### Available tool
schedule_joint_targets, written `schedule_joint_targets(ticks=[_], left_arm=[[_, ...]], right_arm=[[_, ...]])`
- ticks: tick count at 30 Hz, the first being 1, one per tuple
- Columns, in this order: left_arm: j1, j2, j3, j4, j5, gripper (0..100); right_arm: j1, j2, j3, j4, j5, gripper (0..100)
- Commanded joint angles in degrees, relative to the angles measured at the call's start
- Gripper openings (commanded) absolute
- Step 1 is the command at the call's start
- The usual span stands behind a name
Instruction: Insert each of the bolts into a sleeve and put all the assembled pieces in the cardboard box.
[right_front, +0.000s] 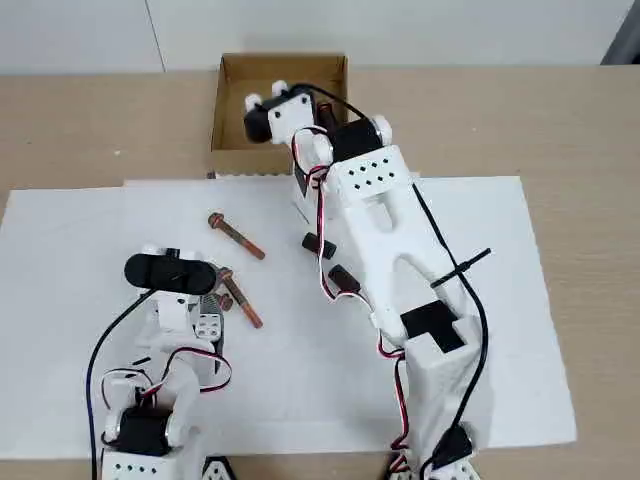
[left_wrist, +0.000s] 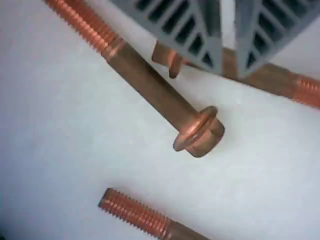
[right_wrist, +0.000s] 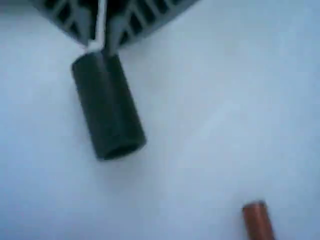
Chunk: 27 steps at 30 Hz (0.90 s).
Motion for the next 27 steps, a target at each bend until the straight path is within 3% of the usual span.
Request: schedule_joint_targets(ticks=[1,5,11,27], left_arm=[[-0.3,-0.5,0.0,-0.1,0.1,1],[-0.3,-0.5,0.0,-0.1,0.1,1],[-0.3,-0.5,0.0,-0.1,0.1,1],[-0.2,-0.5,0.0,-0.1,0.1,1]], right_arm=[[-0.6,-3.9,-2.9,2.2,3.3,0.8],[-1.3,-2.9,-2.8,2.0,9.8,2.2],[-1.3,1.3,-2.9,1.9,10.8,14.2],[-1.5,8.8,-2.9,-0.2,15.0,14.0]])
